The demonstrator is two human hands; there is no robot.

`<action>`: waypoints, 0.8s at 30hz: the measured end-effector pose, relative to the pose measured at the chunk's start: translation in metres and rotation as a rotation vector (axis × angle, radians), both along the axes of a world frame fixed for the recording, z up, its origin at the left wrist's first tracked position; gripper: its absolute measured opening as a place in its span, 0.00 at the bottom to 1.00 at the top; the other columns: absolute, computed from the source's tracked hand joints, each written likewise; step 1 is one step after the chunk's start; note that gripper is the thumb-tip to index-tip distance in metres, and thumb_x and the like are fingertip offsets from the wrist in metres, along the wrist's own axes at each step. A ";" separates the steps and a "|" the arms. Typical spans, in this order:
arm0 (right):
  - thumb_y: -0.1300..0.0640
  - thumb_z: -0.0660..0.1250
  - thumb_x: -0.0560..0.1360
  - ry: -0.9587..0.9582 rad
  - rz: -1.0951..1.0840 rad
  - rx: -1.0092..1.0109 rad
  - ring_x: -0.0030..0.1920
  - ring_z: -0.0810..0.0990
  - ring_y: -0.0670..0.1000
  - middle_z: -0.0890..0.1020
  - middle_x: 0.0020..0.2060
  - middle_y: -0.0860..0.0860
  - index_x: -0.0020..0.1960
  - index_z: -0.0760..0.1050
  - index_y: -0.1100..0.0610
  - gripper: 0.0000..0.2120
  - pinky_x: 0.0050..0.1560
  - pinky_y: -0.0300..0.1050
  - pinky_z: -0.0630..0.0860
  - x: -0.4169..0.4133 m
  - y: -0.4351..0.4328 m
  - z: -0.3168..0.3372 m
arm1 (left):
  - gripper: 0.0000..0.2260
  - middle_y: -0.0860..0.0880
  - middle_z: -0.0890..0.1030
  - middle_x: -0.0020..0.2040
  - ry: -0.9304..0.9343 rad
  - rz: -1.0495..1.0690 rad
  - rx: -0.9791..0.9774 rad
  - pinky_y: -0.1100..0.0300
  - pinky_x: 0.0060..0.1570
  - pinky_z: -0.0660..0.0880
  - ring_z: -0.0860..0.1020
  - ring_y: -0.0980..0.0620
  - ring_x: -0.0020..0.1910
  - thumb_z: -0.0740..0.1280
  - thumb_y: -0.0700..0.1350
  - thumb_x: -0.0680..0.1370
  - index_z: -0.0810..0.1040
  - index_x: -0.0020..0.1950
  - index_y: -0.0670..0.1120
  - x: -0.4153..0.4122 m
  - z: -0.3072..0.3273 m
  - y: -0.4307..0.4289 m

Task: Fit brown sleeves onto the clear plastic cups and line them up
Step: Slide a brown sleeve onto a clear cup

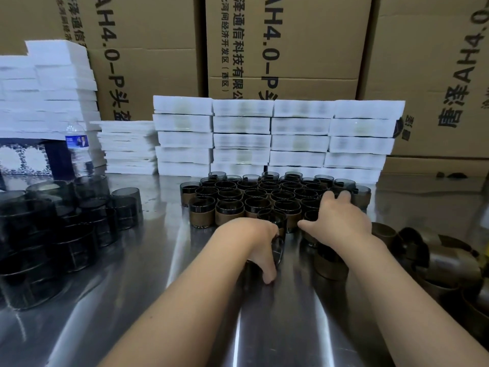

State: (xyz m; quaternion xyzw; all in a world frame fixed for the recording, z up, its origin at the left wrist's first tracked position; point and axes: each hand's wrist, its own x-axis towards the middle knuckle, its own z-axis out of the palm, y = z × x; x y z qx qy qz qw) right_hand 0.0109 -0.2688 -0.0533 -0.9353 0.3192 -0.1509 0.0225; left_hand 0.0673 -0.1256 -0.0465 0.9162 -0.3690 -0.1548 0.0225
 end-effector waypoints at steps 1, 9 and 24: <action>0.36 0.64 0.73 -0.006 -0.018 0.002 0.58 0.75 0.59 0.65 0.65 0.57 0.68 0.61 0.59 0.34 0.41 0.47 0.69 -0.001 0.001 0.003 | 0.27 0.48 0.77 0.54 0.044 0.011 -0.040 0.50 0.44 0.83 0.81 0.49 0.42 0.78 0.46 0.65 0.71 0.60 0.48 0.004 -0.001 0.002; 0.42 0.64 0.74 0.306 0.078 -0.012 0.41 0.72 0.52 0.73 0.40 0.48 0.41 0.69 0.54 0.15 0.38 0.42 0.66 -0.013 0.016 0.009 | 0.20 0.54 0.79 0.42 0.252 0.080 -0.392 0.66 0.27 0.73 0.77 0.59 0.31 0.78 0.50 0.61 0.75 0.49 0.57 0.035 -0.013 0.026; 0.53 0.59 0.74 -0.208 0.291 0.160 0.50 0.77 0.59 0.80 0.49 0.54 0.51 0.69 0.55 0.08 0.42 0.47 0.66 0.004 0.047 -0.007 | 0.29 0.52 0.84 0.42 0.556 0.164 -1.195 0.62 0.28 0.75 0.83 0.57 0.37 0.79 0.50 0.57 0.76 0.55 0.50 0.032 -0.034 0.034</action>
